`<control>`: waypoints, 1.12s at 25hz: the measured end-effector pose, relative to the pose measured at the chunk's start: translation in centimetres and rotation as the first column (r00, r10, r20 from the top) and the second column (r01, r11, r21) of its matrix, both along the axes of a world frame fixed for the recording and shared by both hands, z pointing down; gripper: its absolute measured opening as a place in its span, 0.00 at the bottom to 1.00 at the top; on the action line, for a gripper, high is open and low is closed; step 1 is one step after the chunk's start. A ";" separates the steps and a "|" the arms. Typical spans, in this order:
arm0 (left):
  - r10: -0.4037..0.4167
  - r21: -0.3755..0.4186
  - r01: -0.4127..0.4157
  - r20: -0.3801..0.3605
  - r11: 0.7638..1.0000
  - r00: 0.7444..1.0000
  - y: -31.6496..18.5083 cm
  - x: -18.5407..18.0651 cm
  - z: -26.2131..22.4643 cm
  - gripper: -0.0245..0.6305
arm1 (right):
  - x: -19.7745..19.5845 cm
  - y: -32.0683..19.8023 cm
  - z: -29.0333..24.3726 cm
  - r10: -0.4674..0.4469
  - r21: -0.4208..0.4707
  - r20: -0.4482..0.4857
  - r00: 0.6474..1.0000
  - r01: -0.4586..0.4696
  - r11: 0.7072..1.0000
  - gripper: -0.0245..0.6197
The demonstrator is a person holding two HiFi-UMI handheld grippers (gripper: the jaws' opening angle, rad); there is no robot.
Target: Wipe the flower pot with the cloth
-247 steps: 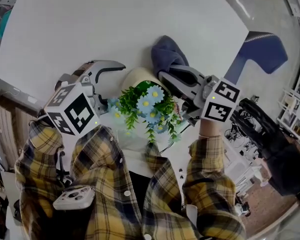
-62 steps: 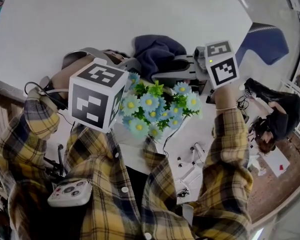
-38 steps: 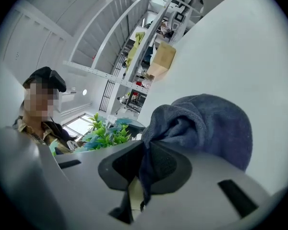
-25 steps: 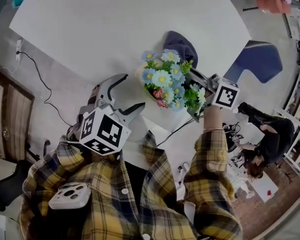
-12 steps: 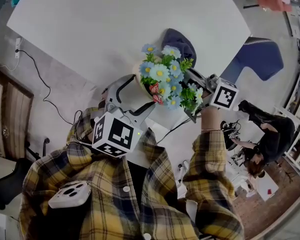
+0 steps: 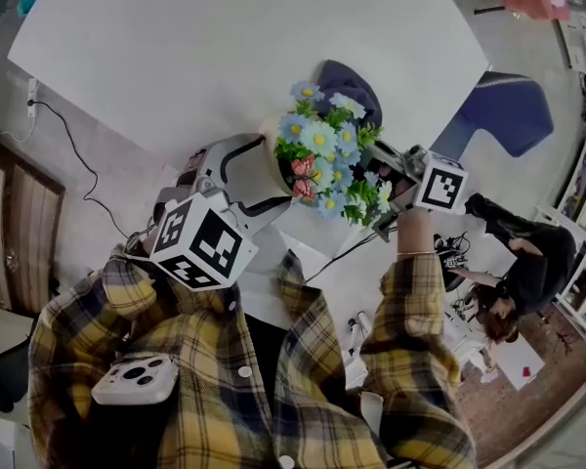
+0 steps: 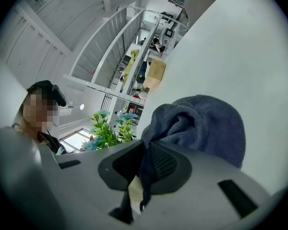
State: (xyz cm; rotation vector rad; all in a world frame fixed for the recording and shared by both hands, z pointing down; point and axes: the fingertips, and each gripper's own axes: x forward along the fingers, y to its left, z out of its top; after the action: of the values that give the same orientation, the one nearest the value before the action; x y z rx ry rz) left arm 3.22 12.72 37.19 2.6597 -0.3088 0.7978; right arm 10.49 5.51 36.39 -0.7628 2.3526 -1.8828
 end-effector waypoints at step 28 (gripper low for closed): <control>0.599 0.022 -0.602 0.082 0.798 0.797 -2.5 2.4 -0.1 0.61 | -1.9 -4.2 0.0 -0.488 -0.068 0.040 0.872 0.490 0.869 0.08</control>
State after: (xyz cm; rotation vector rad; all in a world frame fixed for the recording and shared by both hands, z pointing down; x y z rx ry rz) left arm 5.64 10.19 37.08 2.7942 0.5528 1.0724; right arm 8.61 1.29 36.40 -0.1385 2.6597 -2.1445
